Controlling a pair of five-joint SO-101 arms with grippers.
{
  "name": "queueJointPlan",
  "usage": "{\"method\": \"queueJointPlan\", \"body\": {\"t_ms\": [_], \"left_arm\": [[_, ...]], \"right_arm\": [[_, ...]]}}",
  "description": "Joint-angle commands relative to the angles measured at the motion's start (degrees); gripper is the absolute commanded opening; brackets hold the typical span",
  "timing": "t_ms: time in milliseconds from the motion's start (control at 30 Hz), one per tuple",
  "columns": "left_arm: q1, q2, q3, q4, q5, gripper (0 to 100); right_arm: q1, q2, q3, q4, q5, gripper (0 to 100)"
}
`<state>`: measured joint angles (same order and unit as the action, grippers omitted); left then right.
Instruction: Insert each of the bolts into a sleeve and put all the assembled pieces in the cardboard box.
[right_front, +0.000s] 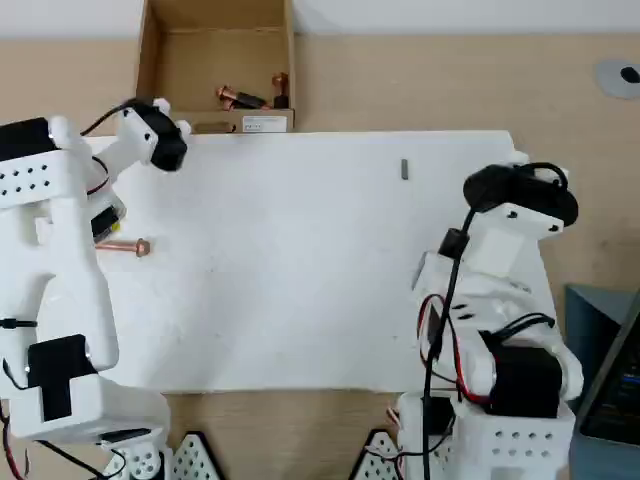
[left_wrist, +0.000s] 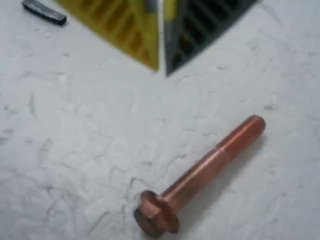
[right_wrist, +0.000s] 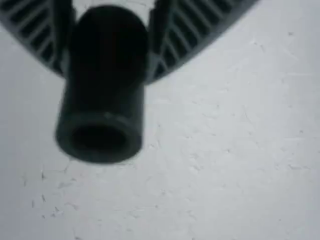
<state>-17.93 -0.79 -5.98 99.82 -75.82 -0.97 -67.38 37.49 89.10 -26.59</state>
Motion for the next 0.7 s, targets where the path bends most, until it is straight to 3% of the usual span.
{"method": "queueJointPlan", "body": {"t_ms": [0, 167, 400, 667], "left_arm": [[-0.26, 0.84, -0.26, 0.53, -5.36, 0], [-0.44, 6.73, -0.44, 0.35, -10.46, 0], [-0.44, 11.3, -0.44, -5.8, -14.15, 1], [-1.58, 12.53, 0.0, -11.52, -14.15, 13]], "right_arm": [[0.22, -0.31, 0.13, 0.0, 0.0, 0.9], [0.22, -0.22, 0.13, -0.09, 0.0, 0.9], [0.22, -0.04, 2.07, -0.44, 0.0, 0.9], [0.22, -0.13, 2.24, -0.44, 0.0, 0.9]]}}
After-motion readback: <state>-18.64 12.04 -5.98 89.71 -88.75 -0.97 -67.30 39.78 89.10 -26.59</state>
